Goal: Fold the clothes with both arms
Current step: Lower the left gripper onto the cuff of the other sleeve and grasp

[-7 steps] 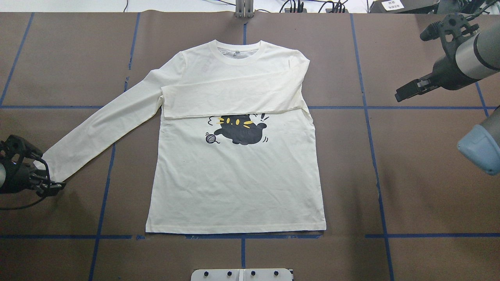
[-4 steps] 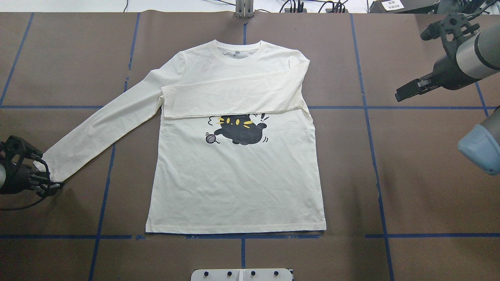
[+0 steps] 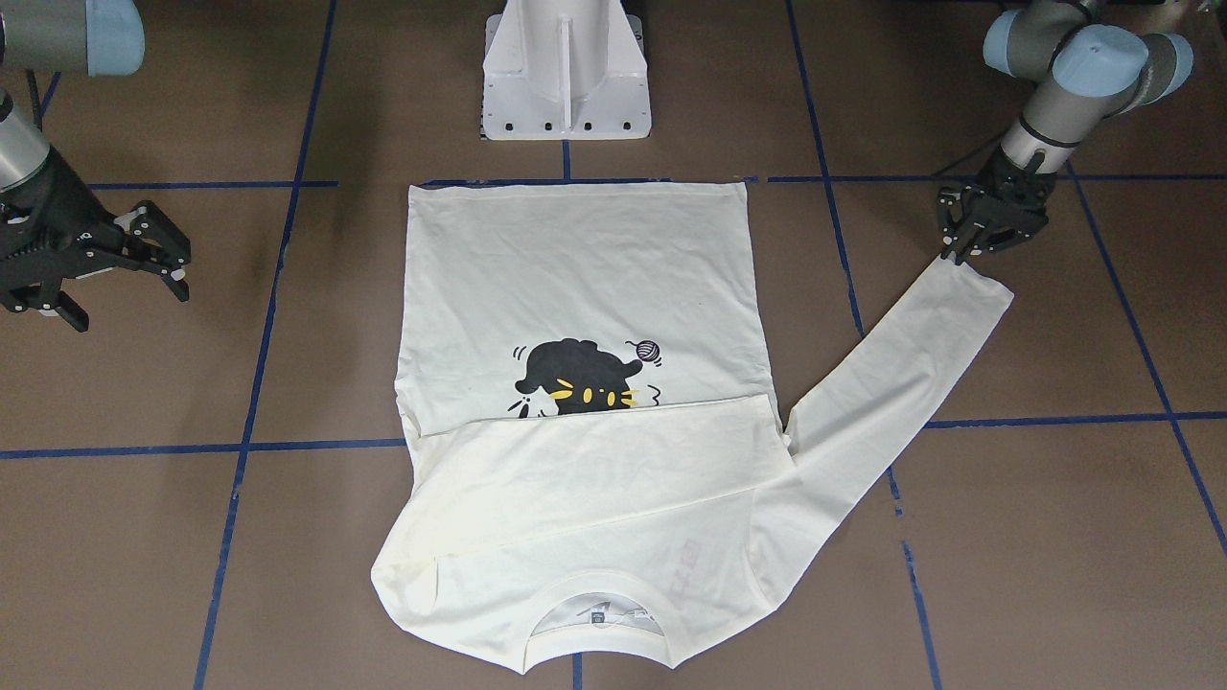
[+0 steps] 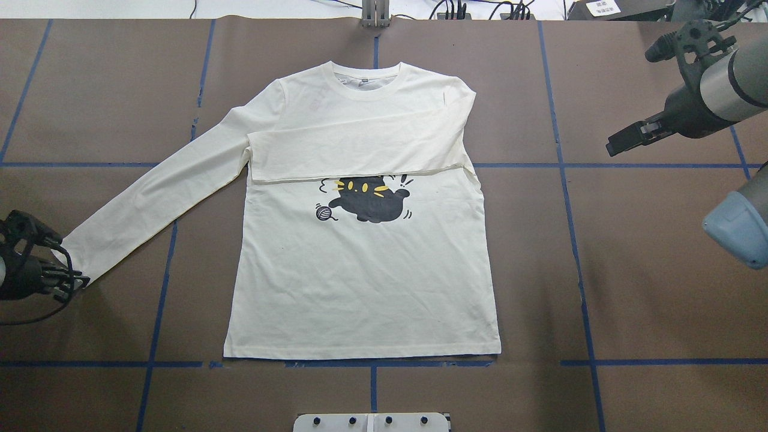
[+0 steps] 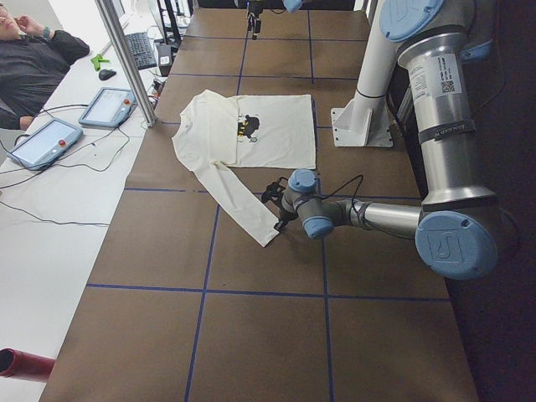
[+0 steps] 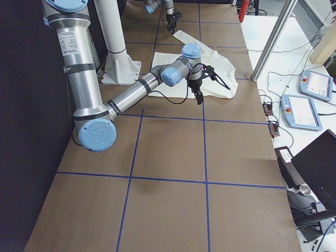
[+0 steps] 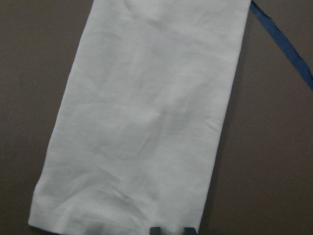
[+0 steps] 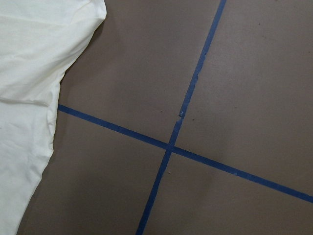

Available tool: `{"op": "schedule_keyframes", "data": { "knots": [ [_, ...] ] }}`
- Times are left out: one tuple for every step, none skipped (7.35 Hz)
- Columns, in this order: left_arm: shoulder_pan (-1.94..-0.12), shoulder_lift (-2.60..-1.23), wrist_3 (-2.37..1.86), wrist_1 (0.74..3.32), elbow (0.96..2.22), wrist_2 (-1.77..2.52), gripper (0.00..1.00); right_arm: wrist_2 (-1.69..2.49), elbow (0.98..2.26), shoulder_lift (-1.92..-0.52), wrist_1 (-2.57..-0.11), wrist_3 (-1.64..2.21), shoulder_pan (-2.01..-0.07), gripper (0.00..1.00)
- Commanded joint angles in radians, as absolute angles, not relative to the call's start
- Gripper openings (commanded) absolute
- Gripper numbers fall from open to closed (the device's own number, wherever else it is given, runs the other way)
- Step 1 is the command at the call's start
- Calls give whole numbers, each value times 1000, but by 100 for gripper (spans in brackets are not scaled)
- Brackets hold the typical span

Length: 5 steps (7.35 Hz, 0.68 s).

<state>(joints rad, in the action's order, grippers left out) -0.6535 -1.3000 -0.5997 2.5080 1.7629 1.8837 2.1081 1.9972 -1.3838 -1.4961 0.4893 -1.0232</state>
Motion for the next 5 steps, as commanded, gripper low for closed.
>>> {"op": "schedule_keyframes", "data": {
  "knots": [
    [-655,-1298,-600,2508,1767,1884,0,2108,1997,-1384,-1496,489,-1023,100],
    [-661,-1298,-594,2508,1778,1815,0,2108,1997,-1385,-1496,489,-1023,100],
    [-664,-1307,-583,2507,1785,1749,0,2108,1996,-1385,-1496,489,-1025,100],
    [-670,-1312,-527,2500,1786,1768,0,2108,1996,-1385,-1496,489,-1025,100],
    [-672,-1312,-505,2500,1784,1770,0,2108,1996,-1385,-1496,489,-1025,100]
  ]
}}
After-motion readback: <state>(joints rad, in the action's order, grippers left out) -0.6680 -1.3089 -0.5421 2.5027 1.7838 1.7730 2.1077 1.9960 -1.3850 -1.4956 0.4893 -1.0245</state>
